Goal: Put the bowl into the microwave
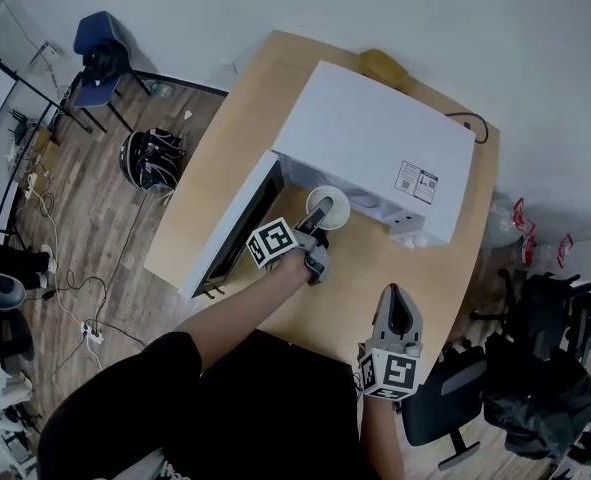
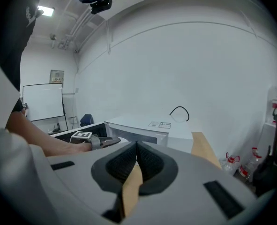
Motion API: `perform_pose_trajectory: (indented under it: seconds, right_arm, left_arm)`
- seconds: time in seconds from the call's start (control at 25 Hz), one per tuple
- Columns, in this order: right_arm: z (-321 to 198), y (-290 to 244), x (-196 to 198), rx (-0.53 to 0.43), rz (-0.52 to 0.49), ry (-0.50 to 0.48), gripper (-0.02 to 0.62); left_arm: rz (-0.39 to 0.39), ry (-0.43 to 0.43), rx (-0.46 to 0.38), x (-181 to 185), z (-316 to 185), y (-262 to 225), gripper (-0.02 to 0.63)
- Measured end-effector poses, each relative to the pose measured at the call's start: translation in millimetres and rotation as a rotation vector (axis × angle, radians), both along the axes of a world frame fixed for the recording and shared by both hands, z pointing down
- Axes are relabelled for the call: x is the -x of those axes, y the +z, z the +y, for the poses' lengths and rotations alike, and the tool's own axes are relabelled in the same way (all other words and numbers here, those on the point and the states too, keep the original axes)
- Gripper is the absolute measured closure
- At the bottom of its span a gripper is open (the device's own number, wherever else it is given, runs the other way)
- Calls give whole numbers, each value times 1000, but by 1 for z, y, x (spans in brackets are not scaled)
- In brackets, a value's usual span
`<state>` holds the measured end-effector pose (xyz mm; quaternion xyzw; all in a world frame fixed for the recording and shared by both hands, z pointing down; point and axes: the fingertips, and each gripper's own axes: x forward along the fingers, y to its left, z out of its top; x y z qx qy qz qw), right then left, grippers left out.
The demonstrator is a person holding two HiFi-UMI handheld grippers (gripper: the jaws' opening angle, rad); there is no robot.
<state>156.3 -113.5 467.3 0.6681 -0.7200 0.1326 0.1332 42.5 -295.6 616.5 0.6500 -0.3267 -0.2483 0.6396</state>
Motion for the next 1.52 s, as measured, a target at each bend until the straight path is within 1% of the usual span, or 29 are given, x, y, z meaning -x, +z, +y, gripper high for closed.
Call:
perform_pose_trajectory:
  seconds: [0.16, 0.28, 0.44, 0.6, 0.8, 0.88, 1.0, 1.04, 1.28, 1.44, 1.52]
  right_arm:
    - [-5, 13, -4, 50, -57, 2, 535]
    - [-12, 17, 0, 61, -60, -21, 535]
    - [-23, 20, -1, 48, -72, -46, 535]
    - [-38, 24, -2, 61, -83, -71, 535]
    - [-55, 12, 4, 16, -69, -103, 535]
    - [-54, 14, 7, 21, -76, -111, 535]
    - [-53, 18, 11, 36, -84, -115, 535]
    - [-53, 18, 11, 35, -88, -114, 535]
    - [-54, 17, 7, 29, -89, -120, 535]
    - [-54, 19, -5, 30, -98, -88, 535]
    - [-56, 20, -13, 30, -105, -72, 535]
  left_arm:
    - [10, 2, 31, -12, -21, 19, 380]
    - [21, -1, 55, -17, -37, 33, 380]
    - [14, 0, 56, -26, -56, 45, 380]
    - [19, 0, 50, -35, -70, 47, 380]
    - [-4, -4, 53, -39, -85, 54, 380]
    - [-30, -5, 49, -41, -88, 55, 380]
    - [-116, 25, 25, -44, -93, 53, 380]
    - [-131, 37, 22, -46, -95, 53, 380]
    - [-160, 60, 31, -59, -104, 60, 380]
    - [-201, 89, 17, -64, -105, 62, 380]
    - [-241, 101, 11, -66, -109, 65, 380]
